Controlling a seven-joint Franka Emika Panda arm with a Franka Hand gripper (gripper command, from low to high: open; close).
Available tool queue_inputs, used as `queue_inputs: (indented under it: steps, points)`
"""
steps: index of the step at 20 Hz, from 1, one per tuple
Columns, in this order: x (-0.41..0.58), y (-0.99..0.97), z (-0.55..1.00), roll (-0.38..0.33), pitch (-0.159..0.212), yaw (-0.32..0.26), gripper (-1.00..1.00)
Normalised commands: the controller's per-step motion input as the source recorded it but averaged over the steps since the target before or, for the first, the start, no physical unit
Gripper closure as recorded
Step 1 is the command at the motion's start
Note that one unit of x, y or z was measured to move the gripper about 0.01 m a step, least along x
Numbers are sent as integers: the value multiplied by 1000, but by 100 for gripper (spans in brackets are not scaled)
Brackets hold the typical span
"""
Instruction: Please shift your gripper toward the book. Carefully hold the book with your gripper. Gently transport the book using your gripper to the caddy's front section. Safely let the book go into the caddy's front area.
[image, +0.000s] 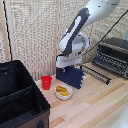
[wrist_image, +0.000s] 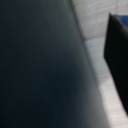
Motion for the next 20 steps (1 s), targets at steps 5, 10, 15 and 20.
queue_inputs:
  steps: [5, 10, 15, 20]
  points:
    - [-258, 231, 171, 0, 0, -166, 100]
    - [-57, 51, 238, 0, 12, -325, 100]
    - [61, 0, 558, 1, 13, -316, 100]
    - [458, -21, 777, -11, 4, -178, 100]
